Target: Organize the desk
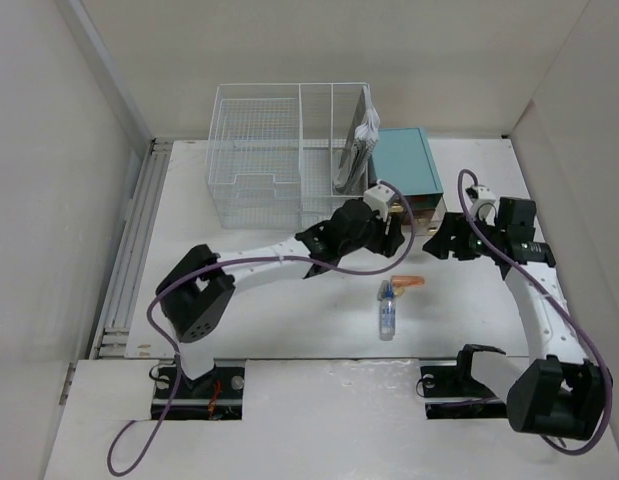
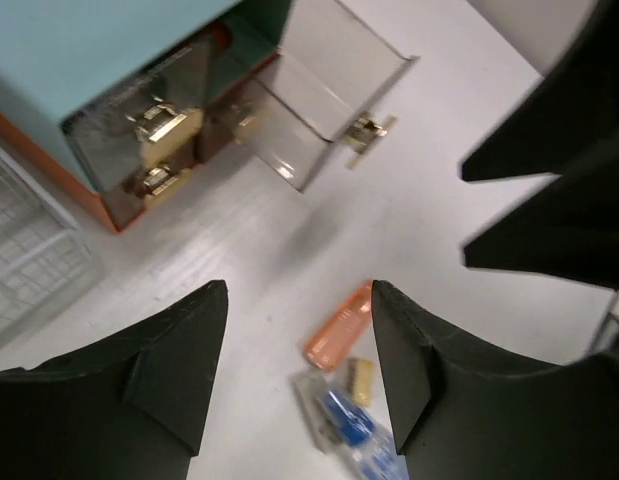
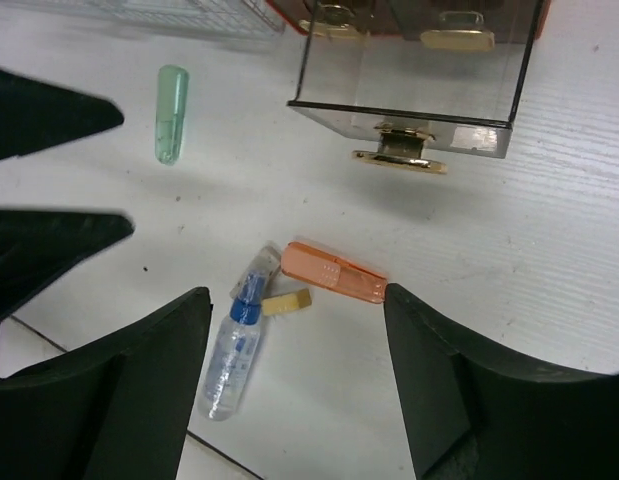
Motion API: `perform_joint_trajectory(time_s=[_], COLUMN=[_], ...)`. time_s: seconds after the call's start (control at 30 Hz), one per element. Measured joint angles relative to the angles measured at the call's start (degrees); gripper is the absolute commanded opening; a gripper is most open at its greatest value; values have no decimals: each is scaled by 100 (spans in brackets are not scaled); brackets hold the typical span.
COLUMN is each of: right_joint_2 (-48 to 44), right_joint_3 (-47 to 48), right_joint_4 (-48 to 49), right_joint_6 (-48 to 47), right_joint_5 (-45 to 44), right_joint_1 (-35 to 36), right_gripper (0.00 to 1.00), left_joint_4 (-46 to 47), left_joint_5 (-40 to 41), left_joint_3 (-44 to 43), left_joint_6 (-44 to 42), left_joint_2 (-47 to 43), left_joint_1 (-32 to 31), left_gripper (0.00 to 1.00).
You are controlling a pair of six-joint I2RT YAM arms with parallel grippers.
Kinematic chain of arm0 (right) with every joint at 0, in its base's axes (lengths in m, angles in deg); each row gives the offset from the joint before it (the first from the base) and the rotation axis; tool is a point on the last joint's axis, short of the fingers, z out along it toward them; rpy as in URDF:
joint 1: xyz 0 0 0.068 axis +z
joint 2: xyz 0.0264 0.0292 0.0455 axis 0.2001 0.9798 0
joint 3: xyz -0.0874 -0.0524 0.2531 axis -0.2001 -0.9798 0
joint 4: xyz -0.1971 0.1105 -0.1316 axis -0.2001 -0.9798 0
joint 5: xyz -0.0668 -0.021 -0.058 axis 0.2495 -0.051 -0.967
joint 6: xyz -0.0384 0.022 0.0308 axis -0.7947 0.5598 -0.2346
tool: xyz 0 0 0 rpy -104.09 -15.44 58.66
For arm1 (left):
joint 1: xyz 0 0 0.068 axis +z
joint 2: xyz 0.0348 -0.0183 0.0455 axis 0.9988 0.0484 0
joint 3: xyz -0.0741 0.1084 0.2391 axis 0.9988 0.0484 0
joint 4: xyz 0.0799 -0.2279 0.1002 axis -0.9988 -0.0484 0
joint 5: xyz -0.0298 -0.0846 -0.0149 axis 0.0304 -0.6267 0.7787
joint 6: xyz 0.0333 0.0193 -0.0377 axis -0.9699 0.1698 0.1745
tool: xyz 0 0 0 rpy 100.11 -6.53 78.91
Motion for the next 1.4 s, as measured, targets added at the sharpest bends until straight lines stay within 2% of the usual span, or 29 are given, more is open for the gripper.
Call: perform_joint_trajectory(time_s=[0.1, 0.13, 0.17, 0.27, 0.33, 0.37, 0.43, 0.47, 0.5, 0.67, 0.77, 0.87, 0.97, 1.07, 1.13, 1.2, 1.27, 1.33, 1.4], right_joint_2=[-319, -428, -527, -820, -962, -997, -994, -966, -918, -717, -380, 103, 487, 813, 1043, 1226, 1353, 1386, 1294], right_joint_3=[28, 48, 76, 146, 177, 188, 195, 195, 195, -205, -323, -323, -326, -146, 256, 857, 1576, 2170, 2396], right_joint_4=[-120, -131, -133, -96, -63, -50, 4, 59, 120, 723, 802, 796, 789, 632, 411, 149, -269, -704, -1132], right_joint_6=[-79, -116, -164, -328, -437, -483, -553, -546, -479, -7, 271, 409, 428, 271, -125, -804, -1790, -2994, -4343], right_joint_5=[48, 63, 90, 249, 402, 446, 518, 461, 431, 205, -264, -629, -671, -697, -640, -505, -334, -203, -219], right_joint_1=[0, 0, 0, 0, 22, 92, 352, 568, 817, 1526, 1829, 2251, 2505, 2747, 2931, 3040, 3062, 3064, 3077], right_gripper=[65, 59, 44, 22, 14, 13, 13, 17, 24, 28, 35, 35, 40, 40, 40, 49, 48, 57, 57], left_joint_4=[-184, -234, -308, -463, -645, -734, -1001, -1097, -1167, -1438, -1443, -1436, -1379, -1154, -981, -844, -793, -772, -750], left_joint_5=[223, 321, 424, 789, 1075, 1257, 1646, 1853, 2037, 2796, 3034, 3176, 3191, 2999, 2791, 2597, 2483, 2424, 2411], left_joint_3=[210, 271, 343, 695, 1097, 1362, 1878, 2138, 2415, 3224, 3311, 3351, 3453, 3654, 3777, 3834, 3836, 3836, 3873], left_joint_6=[37, 55, 87, 282, 570, 730, 1130, 1364, 1600, 2553, 2841, 3018, 3093, 2981, 2830, 2649, 2505, 2387, 2302], left_joint_2=[-494, -640, -778, -1154, -1460, -1639, -2041, -2260, -2514, -3530, -3711, -3724, -3729, -3729, -3722, -3700, -3679, -3681, -3733], left_joint_1=[-376, -522, -680, -1086, -1235, -1257, -1233, -1209, -1176, -1180, -1180, -1182, -1180, -1180, -1196, -1222, -1231, -1231, -1231], left_gripper=[55, 53, 50, 27, 13, 13, 13, 13, 18, 29, 31, 32, 34, 38, 40, 40, 41, 44, 46])
